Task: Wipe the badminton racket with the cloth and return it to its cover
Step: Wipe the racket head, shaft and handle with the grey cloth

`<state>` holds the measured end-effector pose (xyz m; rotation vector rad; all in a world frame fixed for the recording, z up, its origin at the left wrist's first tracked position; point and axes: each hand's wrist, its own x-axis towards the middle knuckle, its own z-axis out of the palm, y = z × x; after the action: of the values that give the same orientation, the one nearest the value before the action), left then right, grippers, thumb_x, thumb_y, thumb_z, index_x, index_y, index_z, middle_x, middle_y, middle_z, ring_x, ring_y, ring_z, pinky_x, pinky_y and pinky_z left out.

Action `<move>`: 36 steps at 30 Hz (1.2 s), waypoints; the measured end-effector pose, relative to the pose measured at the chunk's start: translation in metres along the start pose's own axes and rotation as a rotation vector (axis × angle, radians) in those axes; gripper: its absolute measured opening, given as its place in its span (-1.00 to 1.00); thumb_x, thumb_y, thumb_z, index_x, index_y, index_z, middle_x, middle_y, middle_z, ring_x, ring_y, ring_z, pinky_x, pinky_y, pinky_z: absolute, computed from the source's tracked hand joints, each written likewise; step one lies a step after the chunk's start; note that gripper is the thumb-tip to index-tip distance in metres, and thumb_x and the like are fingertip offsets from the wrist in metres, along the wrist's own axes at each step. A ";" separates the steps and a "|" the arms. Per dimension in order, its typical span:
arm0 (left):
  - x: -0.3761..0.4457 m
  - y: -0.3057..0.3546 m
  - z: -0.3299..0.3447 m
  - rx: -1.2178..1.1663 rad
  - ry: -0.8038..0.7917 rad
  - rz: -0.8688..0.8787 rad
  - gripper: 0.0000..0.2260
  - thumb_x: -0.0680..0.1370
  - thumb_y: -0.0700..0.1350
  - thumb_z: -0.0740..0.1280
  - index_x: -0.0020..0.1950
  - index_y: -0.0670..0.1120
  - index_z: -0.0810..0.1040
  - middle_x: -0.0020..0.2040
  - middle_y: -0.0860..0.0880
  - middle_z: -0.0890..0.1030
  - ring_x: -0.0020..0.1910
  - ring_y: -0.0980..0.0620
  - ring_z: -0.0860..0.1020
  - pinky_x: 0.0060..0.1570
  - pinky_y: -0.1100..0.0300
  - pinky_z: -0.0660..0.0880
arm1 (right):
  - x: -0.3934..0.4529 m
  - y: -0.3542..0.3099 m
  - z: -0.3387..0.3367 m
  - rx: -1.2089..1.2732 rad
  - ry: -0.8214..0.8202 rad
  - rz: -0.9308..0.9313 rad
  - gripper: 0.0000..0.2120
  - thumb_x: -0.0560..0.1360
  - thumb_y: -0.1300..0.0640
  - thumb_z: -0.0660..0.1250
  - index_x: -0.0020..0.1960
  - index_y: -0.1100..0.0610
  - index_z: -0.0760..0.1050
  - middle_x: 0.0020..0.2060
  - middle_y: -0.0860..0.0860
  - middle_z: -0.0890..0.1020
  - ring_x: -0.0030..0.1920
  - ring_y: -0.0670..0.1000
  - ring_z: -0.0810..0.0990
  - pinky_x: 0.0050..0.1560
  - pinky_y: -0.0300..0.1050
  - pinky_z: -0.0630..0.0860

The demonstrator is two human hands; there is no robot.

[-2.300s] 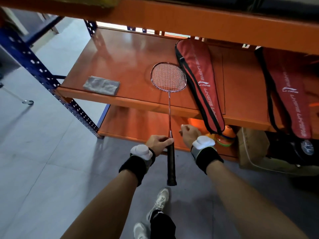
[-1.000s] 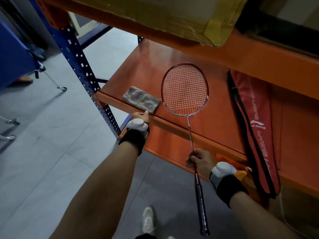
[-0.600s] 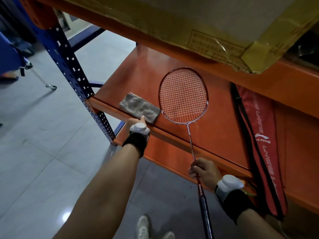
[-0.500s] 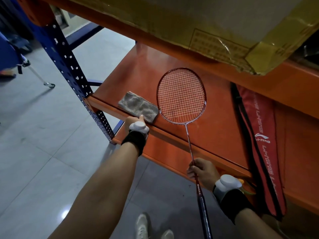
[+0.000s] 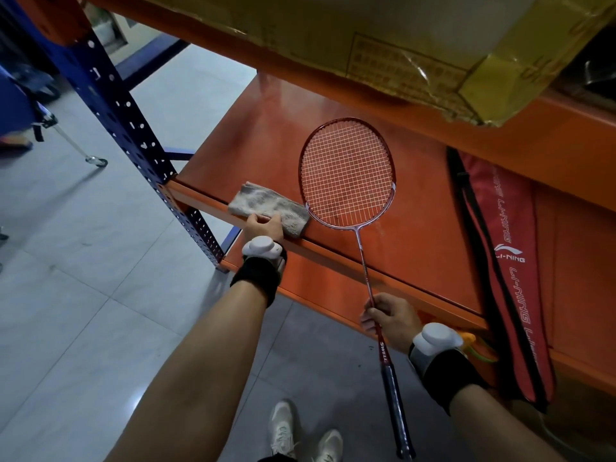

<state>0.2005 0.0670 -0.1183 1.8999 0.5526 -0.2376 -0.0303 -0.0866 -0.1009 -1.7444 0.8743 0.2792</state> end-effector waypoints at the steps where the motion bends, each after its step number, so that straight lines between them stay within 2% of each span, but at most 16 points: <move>1: -0.002 -0.001 0.001 -0.024 0.001 -0.007 -0.88 0.40 -0.08 0.39 -0.21 -0.09 0.49 -0.25 -0.02 0.59 -0.26 -0.04 0.52 -0.20 0.19 0.41 | 0.000 0.002 0.000 -0.004 0.003 -0.004 -0.87 0.55 0.46 0.17 -0.01 0.42 0.49 -0.15 0.38 0.64 -0.24 0.17 0.62 -0.10 0.09 0.59; 4: -0.008 -0.006 0.001 -0.153 -0.025 -0.066 -0.92 0.42 -0.25 0.36 -0.15 -0.14 0.48 -0.16 -0.06 0.54 -0.18 -0.03 0.49 -0.14 0.11 0.48 | -0.001 0.008 -0.002 0.002 0.002 -0.011 -0.87 0.55 0.46 0.18 -0.04 0.40 0.50 -0.18 0.36 0.65 -0.27 0.14 0.63 -0.15 0.04 0.60; 7: -0.019 -0.016 0.002 -0.374 -0.100 -0.339 -0.80 0.48 -0.14 0.34 0.04 -0.22 0.54 -0.04 -0.14 0.54 -0.13 -0.08 0.51 -0.24 0.17 0.46 | -0.003 0.017 -0.002 0.005 -0.005 -0.011 -0.86 0.54 0.47 0.17 -0.08 0.37 0.50 -0.22 0.32 0.63 -0.29 0.13 0.62 -0.21 -0.01 0.58; 8: -0.021 -0.019 0.002 -0.376 -0.101 -0.397 -0.71 0.48 -0.05 0.35 0.09 -0.22 0.53 0.04 -0.17 0.53 -0.08 -0.11 0.53 -0.24 0.17 0.46 | -0.004 0.021 -0.002 0.001 -0.007 -0.014 -0.85 0.53 0.47 0.18 -0.09 0.36 0.51 -0.23 0.30 0.64 -0.30 0.13 0.63 -0.21 -0.01 0.59; 10: -0.025 -0.023 0.002 -0.189 -0.128 -0.417 -0.52 0.49 0.11 0.35 0.25 -0.20 0.45 0.21 -0.17 0.47 0.13 -0.15 0.52 -0.06 0.15 0.42 | -0.007 0.028 -0.004 -0.014 -0.011 -0.025 -0.83 0.52 0.46 0.18 -0.12 0.32 0.52 -0.25 0.25 0.66 -0.30 0.11 0.64 -0.23 -0.04 0.61; 12: -0.033 -0.025 0.004 -0.141 -0.129 -0.401 -0.44 0.48 0.09 0.36 0.35 -0.24 0.41 0.26 -0.17 0.51 0.18 -0.16 0.53 0.04 0.14 0.40 | -0.011 0.035 -0.007 -0.019 -0.023 -0.029 -0.80 0.51 0.47 0.17 -0.14 0.29 0.51 -0.27 0.23 0.67 -0.32 0.10 0.64 -0.26 -0.07 0.61; 16: -0.057 -0.013 0.012 -0.628 -0.324 -0.392 -0.58 0.49 -0.27 0.34 0.33 -0.32 0.43 0.23 -0.29 0.57 0.09 -0.19 0.61 0.15 -0.09 0.55 | -0.019 0.046 -0.013 -0.026 -0.057 -0.035 -0.78 0.49 0.47 0.15 -0.15 0.26 0.51 -0.27 0.20 0.68 -0.29 0.10 0.66 -0.26 -0.10 0.60; 18: -0.067 -0.009 0.018 -0.740 -0.403 -0.365 -0.67 0.50 -0.27 0.37 0.25 -0.30 0.47 0.14 -0.27 0.62 0.06 -0.19 0.63 0.05 -0.10 0.60 | -0.021 0.049 -0.018 -0.018 -0.067 -0.041 -0.78 0.49 0.48 0.15 -0.16 0.27 0.51 -0.28 0.20 0.68 -0.29 0.11 0.66 -0.24 -0.07 0.60; 20: -0.073 -0.008 0.023 -0.662 -0.386 -0.275 -0.83 0.52 -0.25 0.39 0.08 -0.23 0.51 0.02 -0.21 0.63 0.00 -0.17 0.63 -0.04 -0.04 0.61 | -0.025 0.053 -0.023 -0.001 -0.077 -0.041 -0.78 0.48 0.49 0.16 -0.17 0.27 0.51 -0.28 0.20 0.68 -0.29 0.13 0.66 -0.22 -0.04 0.59; 21: -0.076 -0.008 0.024 -0.598 -0.367 -0.227 -0.87 0.53 -0.25 0.38 0.04 -0.23 0.51 0.02 -0.21 0.62 0.02 -0.19 0.62 0.01 -0.06 0.58 | -0.027 0.054 -0.027 0.002 -0.084 -0.041 -0.78 0.47 0.48 0.17 -0.16 0.26 0.52 -0.27 0.20 0.68 -0.28 0.13 0.66 -0.21 -0.02 0.59; 23: -0.081 -0.011 0.028 -0.503 -0.327 -0.156 -0.91 0.54 -0.28 0.35 0.03 -0.25 0.51 0.08 -0.26 0.60 0.11 -0.23 0.58 0.15 -0.15 0.52 | -0.030 0.055 -0.035 -0.008 -0.088 -0.048 -0.81 0.48 0.46 0.21 -0.09 0.26 0.55 -0.22 0.18 0.71 -0.24 0.13 0.69 -0.19 -0.02 0.60; 26: -0.097 -0.012 0.034 -0.461 -0.339 -0.081 -0.90 0.54 -0.35 0.32 -0.11 -0.17 0.50 -0.07 -0.17 0.59 0.09 -0.18 0.55 0.16 -0.12 0.51 | -0.029 0.041 -0.049 0.136 -0.079 -0.064 -0.83 0.51 0.35 0.34 0.10 0.24 0.52 -0.09 0.20 0.69 -0.19 0.11 0.69 -0.19 -0.11 0.64; 30: -0.145 -0.020 0.036 -0.493 -0.494 -0.079 -0.76 0.55 -0.38 0.28 0.22 -0.30 0.50 0.07 -0.24 0.58 0.08 -0.16 0.55 0.21 -0.16 0.48 | -0.017 0.010 -0.073 0.347 -0.036 -0.061 -0.80 0.56 0.15 0.33 0.11 0.25 0.56 -0.09 0.20 0.68 -0.12 0.13 0.66 0.00 0.07 0.62; 32: -0.161 -0.026 0.037 -0.508 -0.521 -0.057 -0.81 0.55 -0.39 0.26 0.15 -0.27 0.54 -0.02 -0.16 0.65 -0.01 -0.09 0.62 0.14 -0.09 0.54 | -0.016 0.007 -0.079 0.401 -0.020 -0.024 -0.75 0.58 0.12 0.31 0.11 0.30 0.54 -0.14 0.19 0.66 -0.16 0.12 0.65 -0.04 0.05 0.62; 34: -0.175 -0.028 0.039 -0.514 -0.601 -0.030 -0.80 0.57 -0.41 0.21 0.00 -0.18 0.57 -0.20 -0.01 0.71 -0.19 0.05 0.68 -0.07 0.06 0.63 | -0.020 0.012 -0.082 0.474 0.003 -0.017 -0.79 0.59 0.11 0.30 0.10 0.26 0.51 -0.22 0.15 0.61 -0.24 0.08 0.62 -0.12 0.03 0.64; 36: -0.185 -0.027 0.040 -0.515 -0.637 -0.055 -0.79 0.58 -0.40 0.20 -0.04 -0.15 0.56 -0.26 0.03 0.71 -0.25 0.09 0.68 -0.20 0.15 0.64 | -0.024 0.018 -0.081 0.521 0.029 -0.032 -0.85 0.59 0.10 0.29 -0.02 0.19 0.54 -0.28 0.10 0.56 -0.33 0.03 0.57 -0.22 -0.01 0.65</move>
<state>0.0296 -0.0103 -0.0793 1.2171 0.1984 -0.6422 -0.0779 -0.1523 -0.0706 -1.2775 0.8486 -0.0011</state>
